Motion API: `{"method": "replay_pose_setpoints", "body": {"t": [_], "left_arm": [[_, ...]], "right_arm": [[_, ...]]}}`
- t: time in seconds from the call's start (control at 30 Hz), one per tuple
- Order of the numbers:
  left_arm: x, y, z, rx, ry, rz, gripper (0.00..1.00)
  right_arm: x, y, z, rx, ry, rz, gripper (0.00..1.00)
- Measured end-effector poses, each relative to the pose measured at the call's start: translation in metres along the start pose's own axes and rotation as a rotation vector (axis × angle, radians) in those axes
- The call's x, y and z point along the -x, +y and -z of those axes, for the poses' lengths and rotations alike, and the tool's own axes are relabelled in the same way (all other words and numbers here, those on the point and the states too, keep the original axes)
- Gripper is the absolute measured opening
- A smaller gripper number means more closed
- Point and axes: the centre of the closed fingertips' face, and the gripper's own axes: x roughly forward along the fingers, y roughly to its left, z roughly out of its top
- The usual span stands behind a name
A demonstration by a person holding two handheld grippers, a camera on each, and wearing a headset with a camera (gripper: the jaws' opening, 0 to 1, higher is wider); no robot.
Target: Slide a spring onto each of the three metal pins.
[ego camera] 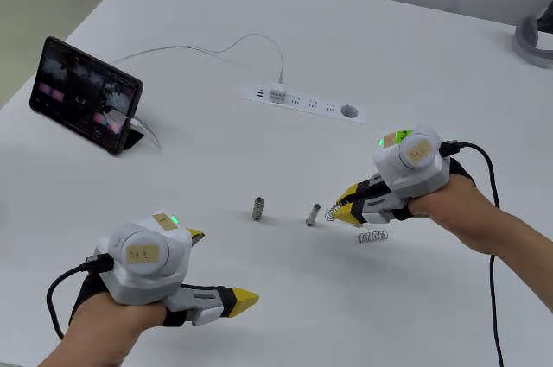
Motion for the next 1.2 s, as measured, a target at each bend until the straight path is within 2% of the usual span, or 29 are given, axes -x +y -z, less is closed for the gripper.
{"method": "replay_pose_setpoints", "body": {"t": [0.53, 1.2], "left_arm": [[0.006, 0.007, 0.005, 0.029, 0.003, -0.018, 0.78], [0.013, 0.011, 0.015, 0.053, 0.011, -0.034, 0.78]], "right_arm": [[-0.011, -0.013, -0.007, 0.024, 0.012, 0.004, 0.12], [-0.032, -0.012, -0.006, 0.058, 0.049, -0.015, 0.12]]}}
